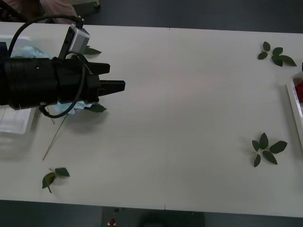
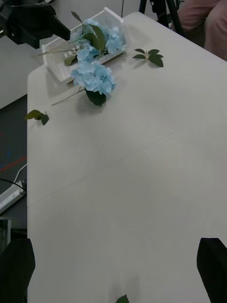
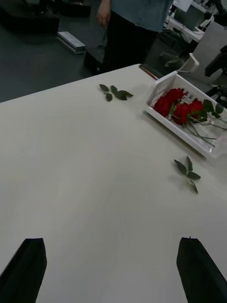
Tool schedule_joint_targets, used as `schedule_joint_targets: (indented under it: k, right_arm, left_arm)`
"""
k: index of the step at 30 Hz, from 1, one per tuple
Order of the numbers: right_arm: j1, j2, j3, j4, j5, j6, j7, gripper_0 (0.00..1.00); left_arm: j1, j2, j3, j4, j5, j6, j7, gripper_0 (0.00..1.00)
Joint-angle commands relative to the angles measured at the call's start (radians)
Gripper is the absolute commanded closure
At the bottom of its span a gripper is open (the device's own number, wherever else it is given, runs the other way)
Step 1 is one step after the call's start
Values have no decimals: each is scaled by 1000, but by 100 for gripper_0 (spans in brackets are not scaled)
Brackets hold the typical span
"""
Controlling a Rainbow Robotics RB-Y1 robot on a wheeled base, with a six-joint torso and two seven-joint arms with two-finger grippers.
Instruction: Put the red flowers into the right box and the blue flowers into the left box
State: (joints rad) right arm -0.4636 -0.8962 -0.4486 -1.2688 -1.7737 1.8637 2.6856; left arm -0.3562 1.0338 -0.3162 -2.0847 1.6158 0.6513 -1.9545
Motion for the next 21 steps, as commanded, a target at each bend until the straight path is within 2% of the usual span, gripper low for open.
schedule_joint_targets:
  k: [1,8,13,14,15,16,21]
  right_arm:
    - [-3,-46,-4,-14,-12,3,20,0]
    - [-3,-46,-4,-14,-12,3,20,0]
    - [-3,-46,-4,-14,-12,3,20,0]
    - [-3,-46,-4,-14,-12,3,20,0]
    - [-3,-46,-4,-14,-12,3,20,0]
    - [-3,-46,-4,-14,-12,3,20,0]
    - [-3,-46,-4,-14,-12,3,20,0]
  left_arm:
    - [-24,32,0,-60,33,-9,31,20]
    - [-29,28,-14,-67,47,-9,34,20]
    - [-17,29,-14,-44,119,94,55,20]
    - [-9,34,-9,-35,135,120,60,18]
    - [13,40,-1,-20,139,153,63,6]
    - [22,41,0,-15,139,166,66,2]
    - [106,52,51,18,85,261,71,0]
